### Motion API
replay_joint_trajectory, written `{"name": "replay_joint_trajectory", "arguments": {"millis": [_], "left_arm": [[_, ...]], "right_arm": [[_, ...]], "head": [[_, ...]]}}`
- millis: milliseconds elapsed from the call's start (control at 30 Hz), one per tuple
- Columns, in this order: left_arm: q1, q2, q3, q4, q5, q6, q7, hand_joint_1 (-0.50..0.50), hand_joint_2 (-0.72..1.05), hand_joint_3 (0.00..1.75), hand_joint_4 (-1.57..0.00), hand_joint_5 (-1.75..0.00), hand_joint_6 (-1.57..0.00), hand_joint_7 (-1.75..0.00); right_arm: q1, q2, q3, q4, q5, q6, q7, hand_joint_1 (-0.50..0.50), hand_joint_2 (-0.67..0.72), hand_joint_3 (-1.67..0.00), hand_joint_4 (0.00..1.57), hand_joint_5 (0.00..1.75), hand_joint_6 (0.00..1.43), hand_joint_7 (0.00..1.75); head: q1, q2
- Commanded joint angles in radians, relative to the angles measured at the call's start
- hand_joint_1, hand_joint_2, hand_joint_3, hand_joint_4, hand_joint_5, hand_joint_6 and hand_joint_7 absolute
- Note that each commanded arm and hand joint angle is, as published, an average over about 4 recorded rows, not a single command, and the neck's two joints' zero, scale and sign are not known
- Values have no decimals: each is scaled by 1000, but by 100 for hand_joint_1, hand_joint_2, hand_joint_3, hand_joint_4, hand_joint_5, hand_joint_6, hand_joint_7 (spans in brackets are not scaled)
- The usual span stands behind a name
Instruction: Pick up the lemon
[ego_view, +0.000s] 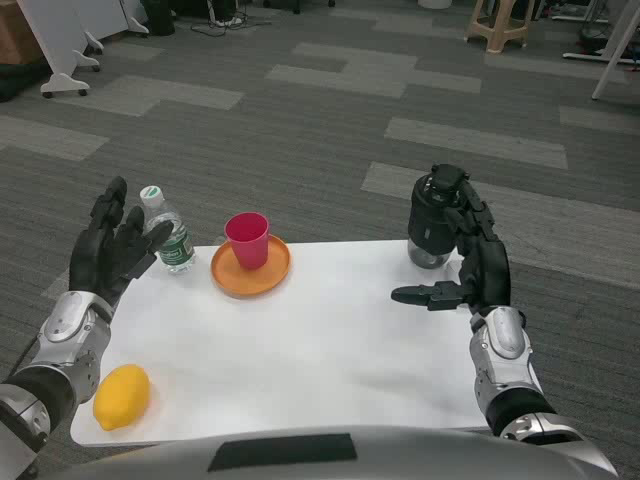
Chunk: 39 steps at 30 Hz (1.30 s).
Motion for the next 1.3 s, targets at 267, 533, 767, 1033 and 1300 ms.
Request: {"name": "replay_joint_trajectory", "arguments": {"millis": [267, 533, 767, 1033, 1300], "left_arm": [[-8, -1, -2, 6, -25, -41, 23, 50, 105, 9, 0, 0, 0, 0], [-5, -1, 0, 6, -25, -41, 23, 50, 105, 9, 0, 0, 0, 0], [5, 1, 10, 6, -25, -41, 23, 50, 105, 9, 0, 0, 0, 0], [28, 7, 36, -12, -23, -44, 23, 50, 105, 9, 0, 0, 0, 0], [47, 13, 54, -24, -23, -49, 23, 50, 105, 9, 0, 0, 0, 0]], "right_arm": [[-25, -22, 54, 20, 7, -3, 83, -21, 15, -24, 0, 41, 0, 0], [-25, -23, 56, 21, 8, -3, 84, -21, 15, -24, 0, 39, 0, 0], [-25, -24, 59, 27, 8, -3, 84, -21, 15, -24, 0, 39, 0, 0], [-43, -25, 79, 47, 8, -3, 84, -21, 15, -24, 0, 39, 0, 0], [-68, -25, 101, 67, 8, -2, 84, -21, 15, -24, 0, 39, 0, 0]], "head": [[30, -18], [175, -41], [397, -56], [605, -67], [702, -62]]}}
